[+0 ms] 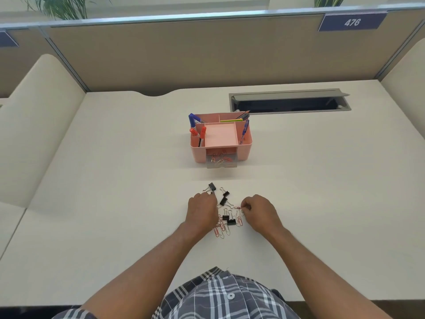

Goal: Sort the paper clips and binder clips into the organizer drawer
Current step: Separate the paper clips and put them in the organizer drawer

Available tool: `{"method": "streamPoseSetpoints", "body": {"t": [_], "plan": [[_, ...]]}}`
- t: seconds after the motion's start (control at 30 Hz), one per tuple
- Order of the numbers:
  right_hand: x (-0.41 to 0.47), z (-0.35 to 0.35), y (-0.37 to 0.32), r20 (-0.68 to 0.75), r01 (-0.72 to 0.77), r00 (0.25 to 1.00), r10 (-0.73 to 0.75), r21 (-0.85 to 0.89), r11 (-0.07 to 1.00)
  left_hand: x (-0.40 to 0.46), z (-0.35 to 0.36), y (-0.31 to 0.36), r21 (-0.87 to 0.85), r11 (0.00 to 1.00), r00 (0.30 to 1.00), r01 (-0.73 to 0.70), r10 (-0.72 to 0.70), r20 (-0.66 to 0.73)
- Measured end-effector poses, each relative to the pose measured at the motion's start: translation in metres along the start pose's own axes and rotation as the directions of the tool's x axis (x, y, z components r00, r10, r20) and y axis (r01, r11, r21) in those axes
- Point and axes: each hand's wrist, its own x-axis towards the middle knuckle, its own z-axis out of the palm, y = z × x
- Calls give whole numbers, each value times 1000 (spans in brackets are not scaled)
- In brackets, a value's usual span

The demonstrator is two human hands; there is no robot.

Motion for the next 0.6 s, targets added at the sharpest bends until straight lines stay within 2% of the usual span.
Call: {"method": "streamPoseSetpoints", "body": {"t": [0.17,0.33,0.6], "plan": [[4,-4,5,4,-45,999,45,-23,999,-2,3,-2,-60,998,1000,-6,4,-30],[-1,3,-12,15,-105,994,109,-186,977,-2,5,-3,-78,997,1000,-1,-1,-25],[3,17,-22,-29,-87,996,84,-123,989,-3,8,-9,-200,979,999,-26,21,-30]]}}
